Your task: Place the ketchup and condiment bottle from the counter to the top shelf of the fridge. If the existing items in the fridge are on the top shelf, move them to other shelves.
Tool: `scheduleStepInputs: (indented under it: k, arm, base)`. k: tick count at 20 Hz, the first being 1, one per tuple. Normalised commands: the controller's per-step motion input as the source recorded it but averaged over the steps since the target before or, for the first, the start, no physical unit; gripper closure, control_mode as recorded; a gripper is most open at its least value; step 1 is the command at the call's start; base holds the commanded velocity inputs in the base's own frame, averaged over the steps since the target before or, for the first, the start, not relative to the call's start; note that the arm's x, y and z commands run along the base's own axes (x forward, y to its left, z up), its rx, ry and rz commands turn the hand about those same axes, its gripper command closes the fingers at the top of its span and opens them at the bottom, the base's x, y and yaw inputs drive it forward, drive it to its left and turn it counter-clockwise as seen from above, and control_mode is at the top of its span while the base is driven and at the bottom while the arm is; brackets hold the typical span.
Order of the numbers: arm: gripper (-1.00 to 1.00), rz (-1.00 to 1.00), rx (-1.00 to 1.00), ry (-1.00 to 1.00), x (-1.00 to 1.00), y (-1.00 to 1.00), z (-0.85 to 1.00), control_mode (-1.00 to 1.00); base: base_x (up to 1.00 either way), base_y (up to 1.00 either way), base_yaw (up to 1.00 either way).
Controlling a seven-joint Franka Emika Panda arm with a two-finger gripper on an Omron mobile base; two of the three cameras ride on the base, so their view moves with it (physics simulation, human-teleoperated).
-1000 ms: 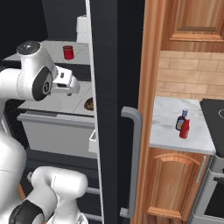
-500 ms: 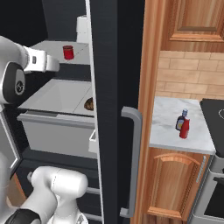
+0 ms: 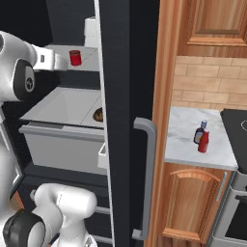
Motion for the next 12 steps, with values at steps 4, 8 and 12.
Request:
scheduleStepInputs:
  k: [4,8,12]
  arm:
    - [-1.00,0.00,0.00,0.08,0.75,0.00,-0.11,-1.00]
    - [-1.00,0.00,0.00,0.04,0.73,0.00,-0.25,-1.00]
    - [-1.00,0.00,0.00,0.00,0.66,0.00,-0.25,-1.00]
  base:
    - [0.00,0.00,0.00]
    - [0.00,0.00,0.00]
    - [0.00,0.00,0.00]
